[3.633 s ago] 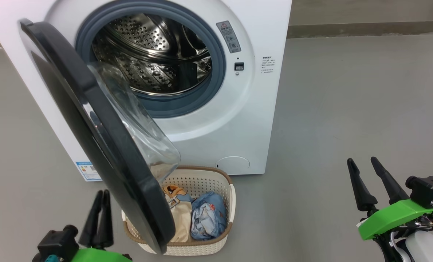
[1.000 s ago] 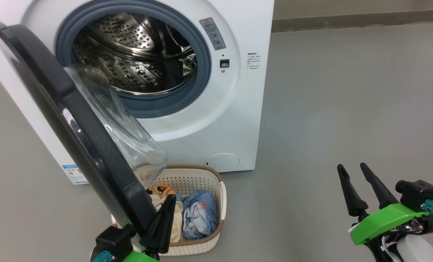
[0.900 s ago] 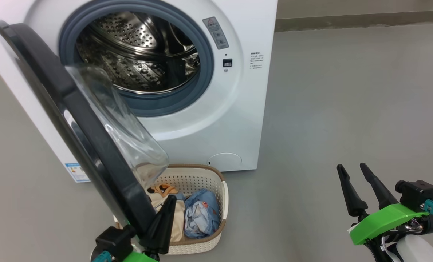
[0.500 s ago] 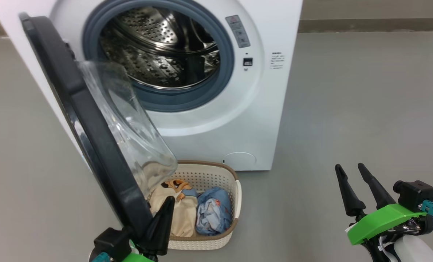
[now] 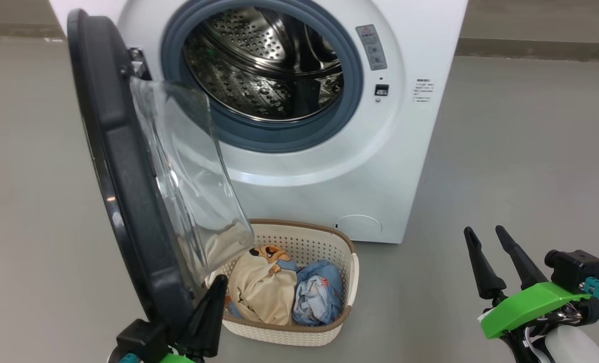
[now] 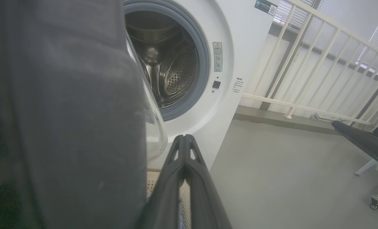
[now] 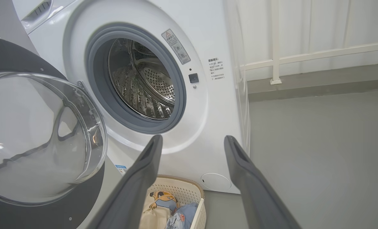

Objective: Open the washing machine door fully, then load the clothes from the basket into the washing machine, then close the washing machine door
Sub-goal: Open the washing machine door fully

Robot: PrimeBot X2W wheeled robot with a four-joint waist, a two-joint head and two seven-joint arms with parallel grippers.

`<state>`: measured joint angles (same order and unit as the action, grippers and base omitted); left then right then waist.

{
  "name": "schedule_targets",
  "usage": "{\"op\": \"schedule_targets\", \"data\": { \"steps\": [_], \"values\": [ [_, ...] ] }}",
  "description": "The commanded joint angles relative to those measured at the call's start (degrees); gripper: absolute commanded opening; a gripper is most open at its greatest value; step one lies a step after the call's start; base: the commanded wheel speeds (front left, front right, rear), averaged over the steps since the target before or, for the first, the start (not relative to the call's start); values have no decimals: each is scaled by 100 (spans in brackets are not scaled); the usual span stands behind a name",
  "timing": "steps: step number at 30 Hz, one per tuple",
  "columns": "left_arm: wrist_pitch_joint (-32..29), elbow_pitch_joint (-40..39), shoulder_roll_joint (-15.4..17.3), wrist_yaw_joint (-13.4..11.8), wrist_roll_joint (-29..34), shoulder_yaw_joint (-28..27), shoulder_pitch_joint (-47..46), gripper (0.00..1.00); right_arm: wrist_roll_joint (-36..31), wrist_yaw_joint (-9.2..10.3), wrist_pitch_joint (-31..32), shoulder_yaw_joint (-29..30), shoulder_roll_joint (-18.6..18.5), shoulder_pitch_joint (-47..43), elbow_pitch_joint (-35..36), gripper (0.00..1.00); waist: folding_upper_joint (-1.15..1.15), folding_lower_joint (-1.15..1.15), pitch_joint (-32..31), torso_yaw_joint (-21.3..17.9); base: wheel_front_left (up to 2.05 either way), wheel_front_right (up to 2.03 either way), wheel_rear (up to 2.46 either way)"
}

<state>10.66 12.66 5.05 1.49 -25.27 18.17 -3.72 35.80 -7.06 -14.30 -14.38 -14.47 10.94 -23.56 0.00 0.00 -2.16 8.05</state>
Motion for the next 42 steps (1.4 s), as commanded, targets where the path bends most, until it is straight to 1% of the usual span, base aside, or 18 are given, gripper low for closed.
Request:
{"op": "schedule_targets", "data": {
  "steps": [1,11,19,28,35,42],
  "values": [
    [16,-180,153,-77,-46,-311,-132,0,-1,-43,-70,-56,-57,-15,127,100,0,0,-14,80,0,0,0],
    [-38,-238,278,-193,-91,-406,-82,0,-5,-43,-70,-37,12,-46,133,100,0,0,-30,409,0,0,0],
    [-87,-205,536,-350,-165,-697,-168,0,-11,-43,-70,-37,60,-61,135,100,0,0,-36,656,0,0,0],
    [-166,-177,736,-517,-247,-943,-154,0,-14,-43,-70,-37,65,-75,137,100,0,0,-9,837,0,0,0],
    [-272,-32,909,-558,-320,-1081,-264,0,-15,-43,-70,-55,60,-66,140,100,0,0,33,1022,0,0,0],
    [-306,211,1091,-545,-418,-1241,-446,0,-12,-43,-70,-42,63,-50,141,100,0,0,122,1226,0,0,0]
  ]
}}
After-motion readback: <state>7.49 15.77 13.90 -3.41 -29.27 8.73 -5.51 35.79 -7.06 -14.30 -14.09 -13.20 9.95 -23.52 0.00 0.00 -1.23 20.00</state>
